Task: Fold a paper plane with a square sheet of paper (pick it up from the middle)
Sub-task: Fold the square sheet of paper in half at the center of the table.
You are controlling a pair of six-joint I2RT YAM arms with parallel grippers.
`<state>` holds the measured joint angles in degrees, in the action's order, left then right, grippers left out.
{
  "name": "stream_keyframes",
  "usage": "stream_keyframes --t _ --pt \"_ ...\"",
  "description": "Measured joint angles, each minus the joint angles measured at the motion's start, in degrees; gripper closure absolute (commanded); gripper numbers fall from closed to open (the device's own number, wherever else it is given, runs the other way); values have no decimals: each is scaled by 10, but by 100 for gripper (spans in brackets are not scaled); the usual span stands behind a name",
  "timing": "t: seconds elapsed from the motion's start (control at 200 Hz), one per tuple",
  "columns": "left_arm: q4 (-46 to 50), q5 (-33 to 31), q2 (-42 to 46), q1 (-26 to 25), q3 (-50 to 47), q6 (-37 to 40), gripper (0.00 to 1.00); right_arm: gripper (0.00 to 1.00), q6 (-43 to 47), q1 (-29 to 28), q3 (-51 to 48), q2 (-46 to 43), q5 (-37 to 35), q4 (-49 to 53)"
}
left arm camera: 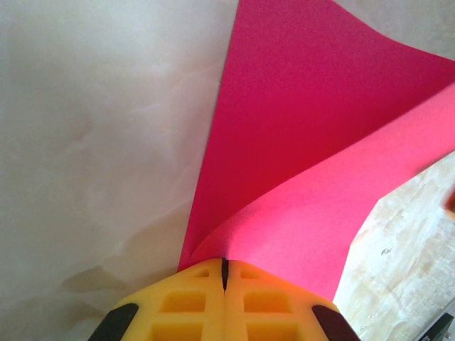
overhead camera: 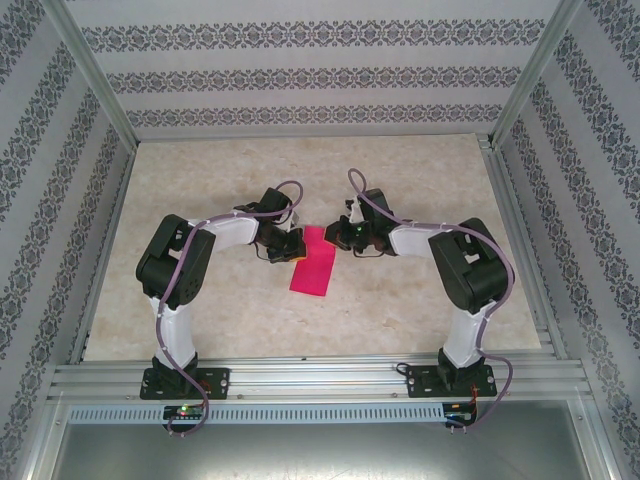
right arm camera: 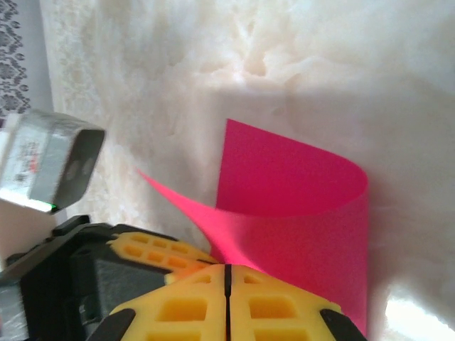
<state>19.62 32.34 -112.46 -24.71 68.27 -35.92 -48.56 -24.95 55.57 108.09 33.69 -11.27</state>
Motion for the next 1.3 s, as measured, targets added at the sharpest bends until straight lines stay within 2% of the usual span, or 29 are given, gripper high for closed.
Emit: stream_keyframes --t 0.2,0.47,0.759,1.064,1.299 --pt "0 0 0 0 0 0 100 93 10 0 2 36 -14 16" --pt "4 0 -1 0 2 2 100 93 15 2 11 27 -13 42" --pt "4 0 -1 0 3 4 100 93 21 34 39 1 5 46" --pt "4 0 -1 0 3 5 100 93 38 31 55 61 -8 74" --pt "6 0 -1 0 3 8 100 93 51 30 76 59 -19 108"
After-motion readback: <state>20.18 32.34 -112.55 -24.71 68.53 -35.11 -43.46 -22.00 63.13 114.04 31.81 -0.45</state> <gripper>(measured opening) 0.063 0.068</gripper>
